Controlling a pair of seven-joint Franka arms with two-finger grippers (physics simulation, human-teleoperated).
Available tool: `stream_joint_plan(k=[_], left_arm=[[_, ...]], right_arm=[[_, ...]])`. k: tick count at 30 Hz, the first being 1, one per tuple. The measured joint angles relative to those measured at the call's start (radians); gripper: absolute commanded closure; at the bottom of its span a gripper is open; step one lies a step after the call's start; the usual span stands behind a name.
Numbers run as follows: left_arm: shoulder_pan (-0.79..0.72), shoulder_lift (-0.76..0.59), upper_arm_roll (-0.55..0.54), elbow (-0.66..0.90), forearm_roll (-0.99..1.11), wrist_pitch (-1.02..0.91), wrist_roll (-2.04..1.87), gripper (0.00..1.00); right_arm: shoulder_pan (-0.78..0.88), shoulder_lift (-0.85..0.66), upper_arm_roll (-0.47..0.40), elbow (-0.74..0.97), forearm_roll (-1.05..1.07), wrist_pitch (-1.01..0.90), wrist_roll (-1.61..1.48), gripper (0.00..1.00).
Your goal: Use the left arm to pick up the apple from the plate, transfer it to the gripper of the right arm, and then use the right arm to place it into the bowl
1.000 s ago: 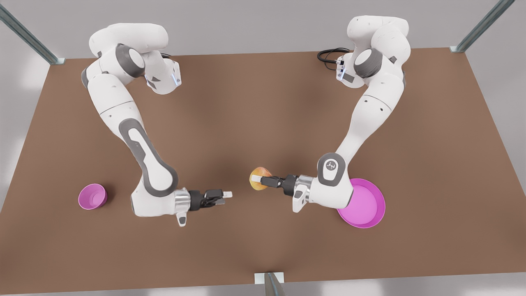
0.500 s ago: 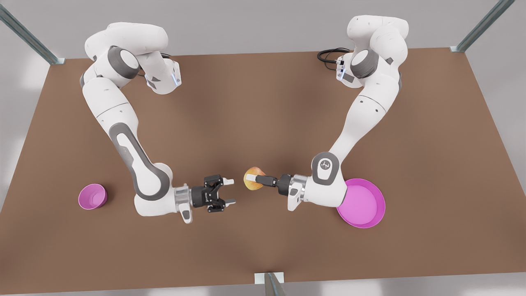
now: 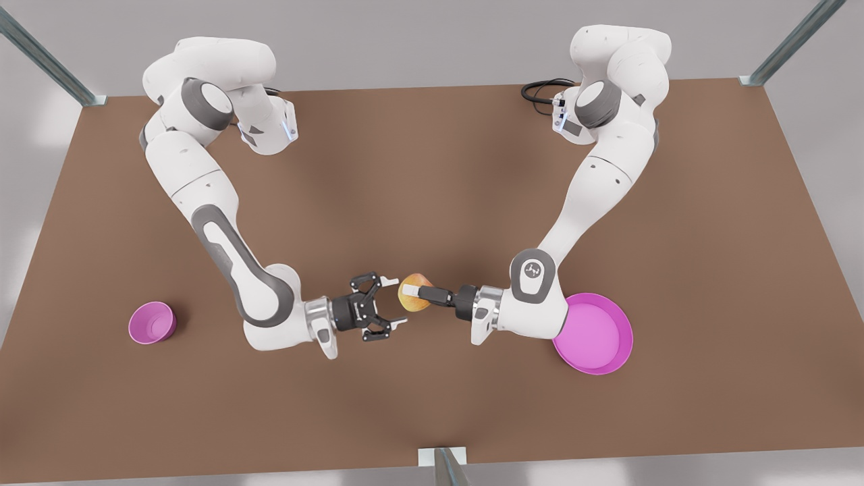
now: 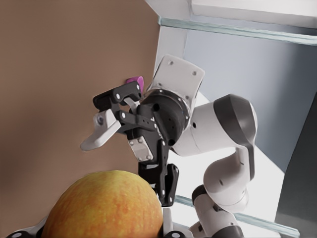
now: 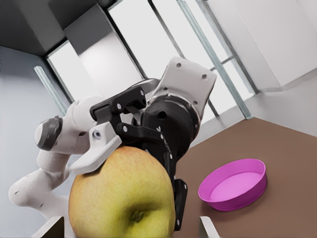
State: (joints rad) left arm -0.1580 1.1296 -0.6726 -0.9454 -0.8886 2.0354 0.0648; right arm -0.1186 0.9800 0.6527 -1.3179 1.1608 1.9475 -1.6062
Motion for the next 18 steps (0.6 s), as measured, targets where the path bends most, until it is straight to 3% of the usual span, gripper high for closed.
stream_joint_plan(k=[18], left_arm=[[-0.003,0.000,0.000,-0.001,-0.002,0.016,0.021,0.12]], right_arm=[[0.020,0.014,0.021,0.010,0.018,0.021,-0.195,0.00]])
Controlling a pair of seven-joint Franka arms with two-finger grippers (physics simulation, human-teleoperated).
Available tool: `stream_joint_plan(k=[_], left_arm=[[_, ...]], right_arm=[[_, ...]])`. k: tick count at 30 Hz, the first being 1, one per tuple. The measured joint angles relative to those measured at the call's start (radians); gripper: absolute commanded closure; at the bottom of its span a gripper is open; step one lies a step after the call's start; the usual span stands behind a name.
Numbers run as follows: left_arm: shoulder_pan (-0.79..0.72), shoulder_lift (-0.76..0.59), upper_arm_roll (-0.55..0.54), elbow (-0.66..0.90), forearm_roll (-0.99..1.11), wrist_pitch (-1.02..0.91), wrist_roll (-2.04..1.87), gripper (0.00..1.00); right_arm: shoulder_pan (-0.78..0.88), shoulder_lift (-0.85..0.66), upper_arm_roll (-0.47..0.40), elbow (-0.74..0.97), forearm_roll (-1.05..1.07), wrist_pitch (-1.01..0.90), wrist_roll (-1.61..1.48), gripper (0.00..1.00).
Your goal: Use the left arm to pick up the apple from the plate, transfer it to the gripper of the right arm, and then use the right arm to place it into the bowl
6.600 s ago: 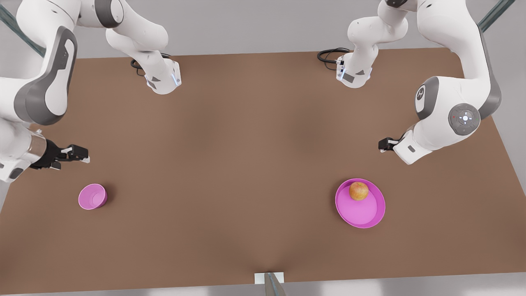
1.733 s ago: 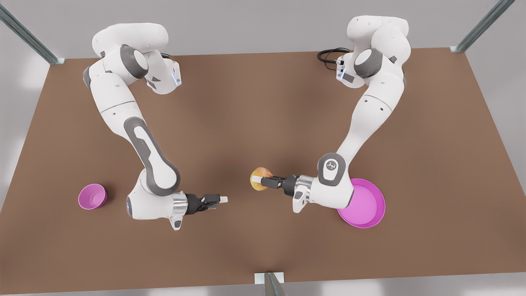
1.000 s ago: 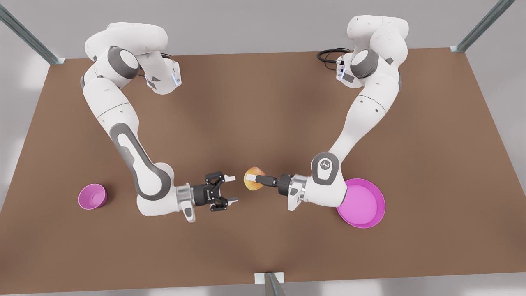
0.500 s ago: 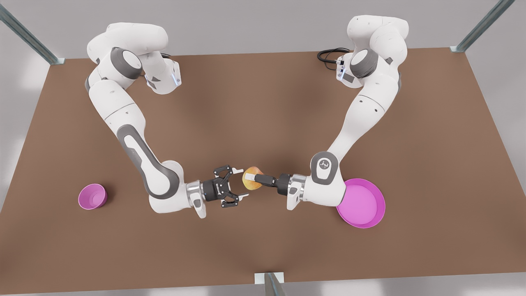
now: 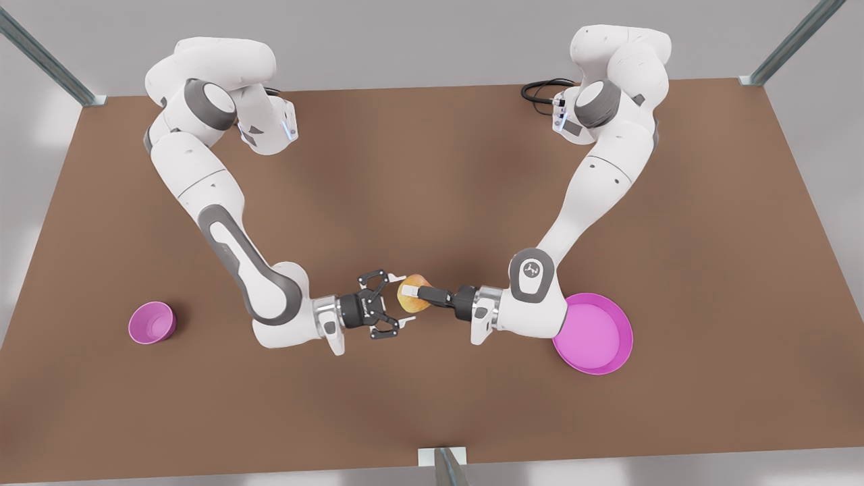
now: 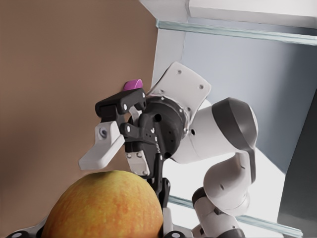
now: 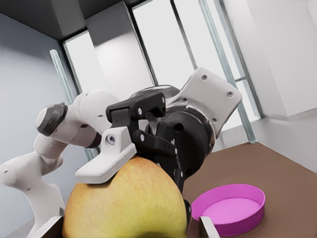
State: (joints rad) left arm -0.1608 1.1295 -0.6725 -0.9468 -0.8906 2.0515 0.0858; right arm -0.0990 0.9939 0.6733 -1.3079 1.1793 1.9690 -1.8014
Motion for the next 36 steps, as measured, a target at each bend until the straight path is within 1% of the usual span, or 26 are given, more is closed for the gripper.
stream_joint_plan(k=[14,15,17,20,23,26,29,30,36], left_arm=[[-0.004,0.002,0.000,0.000,-0.001,0.005,0.008,0.12],[-0.004,0.002,0.000,0.000,-0.001,0.005,0.008,0.12],[-0.004,0.002,0.000,0.000,-0.002,0.005,0.010,0.07],[-0.004,0.001,0.000,0.000,-0.003,0.005,0.012,0.07],[-0.004,0.001,0.000,0.000,-0.003,0.005,0.013,0.07],[-0.004,0.002,0.000,0.000,-0.003,0.005,0.015,0.07],[-0.004,0.004,0.000,0.000,-0.003,0.005,0.016,0.06],[-0.003,0.004,0.000,0.000,-0.004,0.005,0.017,0.00],[-0.003,0.001,0.000,0.000,-0.004,0.004,0.019,0.00]], right_arm=[[0.029,0.028,0.016,0.037,0.005,0.040,-0.061,0.00],[0.032,0.031,0.016,0.042,0.006,0.043,-0.063,0.00],[0.036,0.035,0.016,0.048,0.006,0.047,-0.068,0.00],[0.038,0.037,0.016,0.051,0.006,0.051,-0.075,0.00],[0.038,0.037,0.019,0.053,0.007,0.053,-0.080,0.02],[0.038,0.037,0.019,0.053,0.006,0.055,-0.084,0.13],[0.038,0.037,0.020,0.053,0.006,0.055,-0.086,0.13],[0.038,0.037,0.020,0.053,0.006,0.056,-0.087,0.13],[0.037,0.036,0.021,0.053,0.006,0.056,-0.090,0.13]])
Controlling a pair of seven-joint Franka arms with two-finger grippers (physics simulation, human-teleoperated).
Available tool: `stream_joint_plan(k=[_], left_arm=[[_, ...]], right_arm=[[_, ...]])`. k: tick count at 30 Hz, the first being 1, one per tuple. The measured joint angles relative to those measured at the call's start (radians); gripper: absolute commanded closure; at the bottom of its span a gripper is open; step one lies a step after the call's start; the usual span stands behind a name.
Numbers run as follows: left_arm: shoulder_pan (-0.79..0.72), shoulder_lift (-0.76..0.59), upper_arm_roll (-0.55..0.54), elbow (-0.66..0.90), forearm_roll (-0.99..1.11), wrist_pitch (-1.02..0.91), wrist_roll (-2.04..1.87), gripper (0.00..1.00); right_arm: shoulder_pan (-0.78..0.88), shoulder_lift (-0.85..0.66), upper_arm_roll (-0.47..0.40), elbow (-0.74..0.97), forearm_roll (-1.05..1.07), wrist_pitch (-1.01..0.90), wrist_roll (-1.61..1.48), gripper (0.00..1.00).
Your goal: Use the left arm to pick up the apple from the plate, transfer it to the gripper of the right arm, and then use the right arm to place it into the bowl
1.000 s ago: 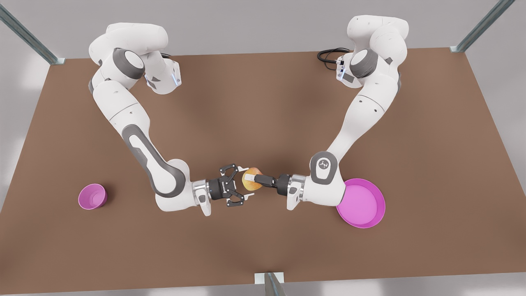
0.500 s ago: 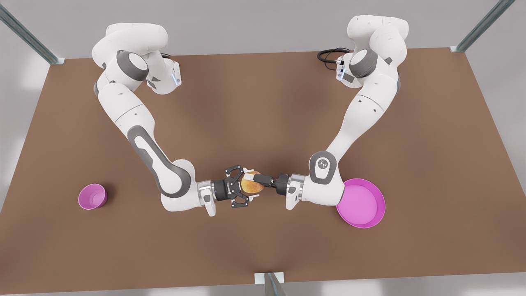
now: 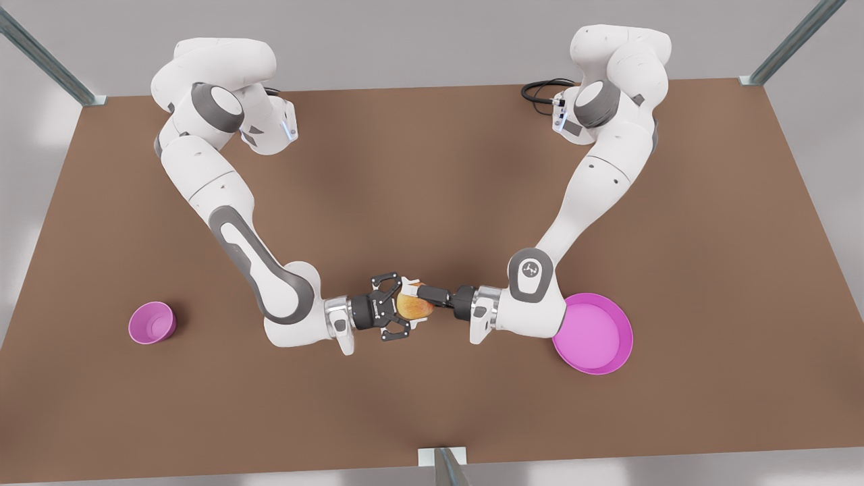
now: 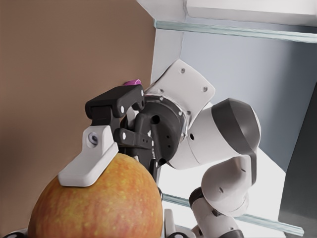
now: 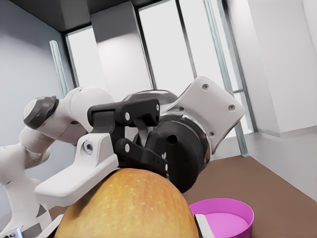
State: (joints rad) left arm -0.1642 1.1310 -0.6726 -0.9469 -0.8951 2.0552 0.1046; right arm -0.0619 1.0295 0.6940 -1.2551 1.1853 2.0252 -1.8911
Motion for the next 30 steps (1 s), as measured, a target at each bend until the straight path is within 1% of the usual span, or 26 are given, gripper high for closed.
stream_joint_plan(k=[5,9,14,16,17,19,21,23,24,26,27,28,30], left_arm=[[0.017,-0.004,0.001,0.000,0.000,-0.004,0.002,0.00],[0.060,-0.006,0.001,0.000,0.001,-0.027,0.003,0.00],[0.145,-0.007,0.004,0.001,0.009,-0.103,0.009,0.00],[0.207,-0.046,0.005,0.001,0.089,-0.159,0.011,0.00],[0.253,-0.100,0.004,0.001,0.200,-0.216,0.007,0.00],[0.299,-0.233,0.002,0.002,0.530,-0.373,-0.007,0.00],[0.346,-0.328,0.001,0.002,0.831,-0.529,-0.030,0.00],[0.412,-0.383,0.004,-0.008,1.015,-0.656,-0.054,0.00],[0.428,-0.460,0.046,-0.100,1.069,-0.686,-0.064,0.00],[0.308,-0.796,0.308,-0.510,1.066,-0.636,-0.084,0.00],[0.270,-0.867,0.376,-0.567,1.048,-0.625,-0.093,0.00],[0.252,-0.885,0.408,-0.550,1.035,-0.630,-0.101,0.00],[0.241,-0.878,0.416,-0.492,1.004,-0.643,-0.117,0.00]], right_arm=[[-0.002,0.000,0.000,-0.001,0.000,-0.001,-0.002,0.13],[-0.008,-0.001,0.000,-0.004,-0.001,-0.005,-0.002,0.13],[-0.042,-0.009,0.000,-0.016,-0.018,-0.011,-0.004,0.12],[-0.054,-0.011,-0.002,-0.021,-0.037,-0.013,-0.004,0.12],[-0.059,-0.012,-0.005,-0.023,-0.051,-0.014,-0.005,0.12],[-0.079,-0.019,-0.010,-0.035,-0.087,-0.016,-0.005,0.12],[-0.103,-0.033,-0.023,-0.059,-0.153,-0.017,-0.003,0.12],[-0.112,-0.052,-0.062,-0.082,-0.217,-0.018,0.000,0.12],[-0.118,-0.061,-0.078,-0.094,-0.247,-0.019,0.001,0.12],[-0.135,-0.082,-0.102,-0.116,-0.306,-0.024,0.003,0.12],[-0.139,-0.092,-0.120,-0.122,-0.334,-0.030,0.004,0.12],[-0.141,-0.103,-0.140,-0.125,-0.361,-0.037,0.005,0.12],[-0.143,-0.124,-0.182,-0.126,-0.415,-0.056,0.007,0.11]])
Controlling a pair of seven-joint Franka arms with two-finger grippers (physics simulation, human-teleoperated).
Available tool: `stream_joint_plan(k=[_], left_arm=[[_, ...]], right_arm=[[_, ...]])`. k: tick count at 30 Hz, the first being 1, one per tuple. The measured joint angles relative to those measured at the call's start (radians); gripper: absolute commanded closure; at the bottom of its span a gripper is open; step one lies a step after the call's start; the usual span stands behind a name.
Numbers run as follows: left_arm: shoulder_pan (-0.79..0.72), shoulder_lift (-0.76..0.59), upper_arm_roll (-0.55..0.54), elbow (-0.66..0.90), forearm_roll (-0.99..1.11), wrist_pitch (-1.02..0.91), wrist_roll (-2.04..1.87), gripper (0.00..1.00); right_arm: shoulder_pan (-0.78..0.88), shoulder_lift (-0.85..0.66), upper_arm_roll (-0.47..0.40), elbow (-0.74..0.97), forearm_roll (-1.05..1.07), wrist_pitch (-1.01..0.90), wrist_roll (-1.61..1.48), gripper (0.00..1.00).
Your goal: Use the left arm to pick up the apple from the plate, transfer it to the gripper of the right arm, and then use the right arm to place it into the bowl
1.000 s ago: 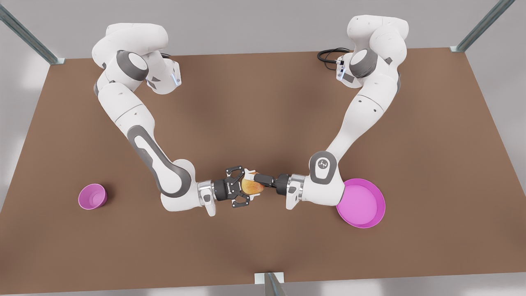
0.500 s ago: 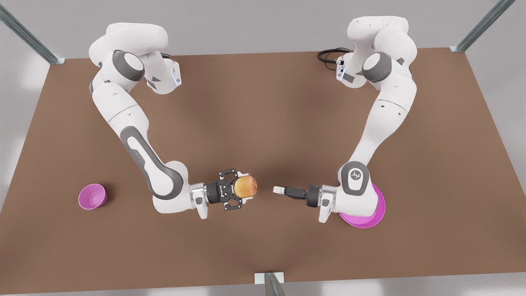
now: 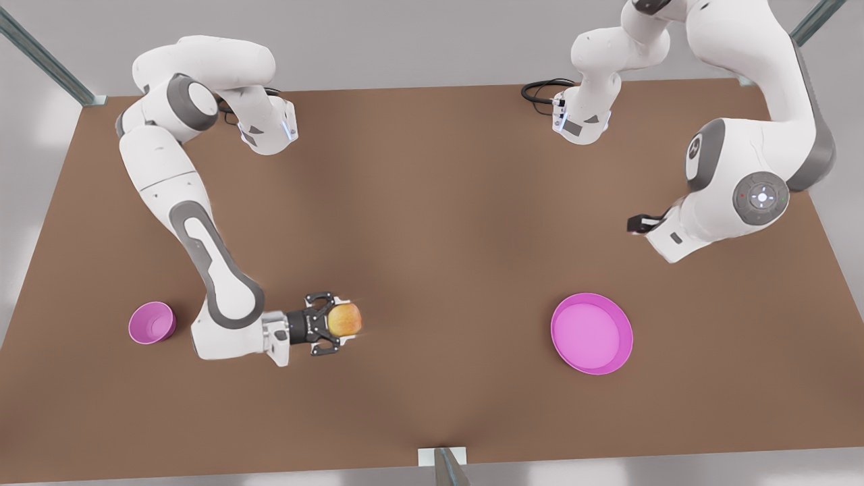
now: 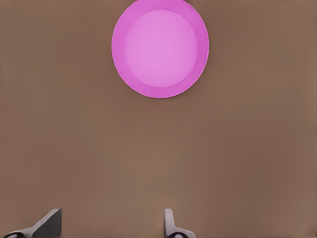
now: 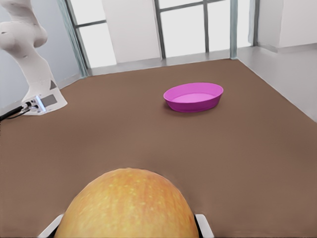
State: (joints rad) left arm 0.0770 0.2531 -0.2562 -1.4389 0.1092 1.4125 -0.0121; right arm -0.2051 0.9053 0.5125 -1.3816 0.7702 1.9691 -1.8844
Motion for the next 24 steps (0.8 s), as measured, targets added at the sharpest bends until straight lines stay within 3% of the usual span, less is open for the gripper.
stream_joint_plan(k=[3,8,24], left_arm=[[0.005,0.085,0.004,0.143,-0.035,-0.033,-0.019,0.00],[-0.014,0.111,0.004,0.191,-0.029,-0.068,-0.044,0.00],[-0.014,0.113,0.007,0.193,-0.016,-0.084,-0.089,0.00]], right_arm=[[-0.001,-0.048,-0.086,0.005,-0.081,-0.051,0.002,0.11],[-0.011,-0.126,-0.221,0.012,-0.240,-0.173,0.003,0.10],[-0.110,-0.171,-0.324,0.134,-0.758,-0.352,-0.033,0.09]])
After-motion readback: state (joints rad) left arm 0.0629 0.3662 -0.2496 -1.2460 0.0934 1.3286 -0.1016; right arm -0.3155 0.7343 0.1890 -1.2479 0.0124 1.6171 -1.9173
